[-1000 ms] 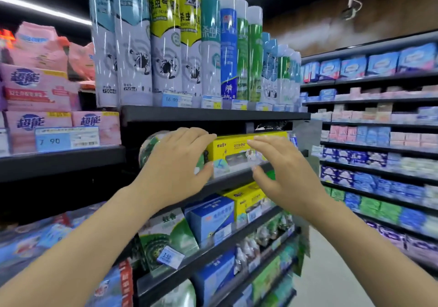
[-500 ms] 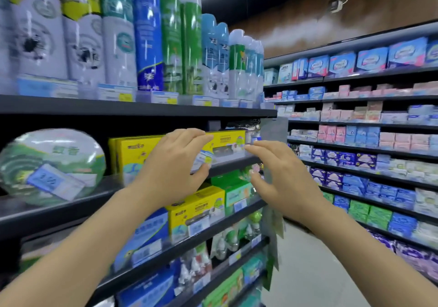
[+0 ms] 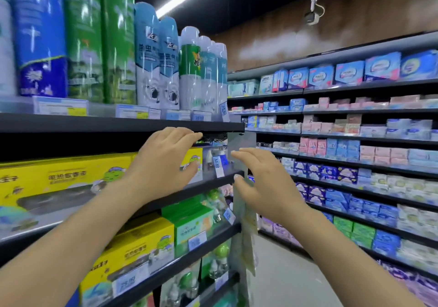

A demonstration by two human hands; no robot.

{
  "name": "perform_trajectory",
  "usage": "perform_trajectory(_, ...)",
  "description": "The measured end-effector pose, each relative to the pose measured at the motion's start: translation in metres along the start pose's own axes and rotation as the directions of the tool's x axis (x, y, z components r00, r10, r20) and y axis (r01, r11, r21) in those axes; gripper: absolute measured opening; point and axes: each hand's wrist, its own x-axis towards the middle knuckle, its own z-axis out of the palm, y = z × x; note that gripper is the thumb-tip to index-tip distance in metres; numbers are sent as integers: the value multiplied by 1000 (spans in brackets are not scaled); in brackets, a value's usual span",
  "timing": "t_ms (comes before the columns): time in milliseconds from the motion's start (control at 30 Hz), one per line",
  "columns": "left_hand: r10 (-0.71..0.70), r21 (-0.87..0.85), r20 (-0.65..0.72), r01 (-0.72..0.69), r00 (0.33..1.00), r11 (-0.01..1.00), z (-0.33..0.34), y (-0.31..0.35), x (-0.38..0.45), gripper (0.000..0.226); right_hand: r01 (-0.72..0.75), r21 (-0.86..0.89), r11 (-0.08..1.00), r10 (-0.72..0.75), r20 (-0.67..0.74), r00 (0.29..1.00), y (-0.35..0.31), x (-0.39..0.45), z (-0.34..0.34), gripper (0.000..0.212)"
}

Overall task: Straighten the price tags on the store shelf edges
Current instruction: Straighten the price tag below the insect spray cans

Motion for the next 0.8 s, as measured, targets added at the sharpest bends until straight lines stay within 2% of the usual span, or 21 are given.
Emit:
perform_trajectory(367, 36, 63, -58, -32, 998, 997, 100, -38, 98, 49, 81, -149, 986, -77, 30, 997, 110, 89, 45, 51)
perform_trajectory(567, 46, 109, -70, -38, 996, 993, 138, -49, 132, 50, 113, -124, 986, -112, 10, 994, 155, 136, 73, 47)
perform_trajectory(800, -13, 178, -51, 22, 999, 984, 166, -60, 156, 50, 181, -38, 983, -181, -4, 983, 209, 189, 111, 46)
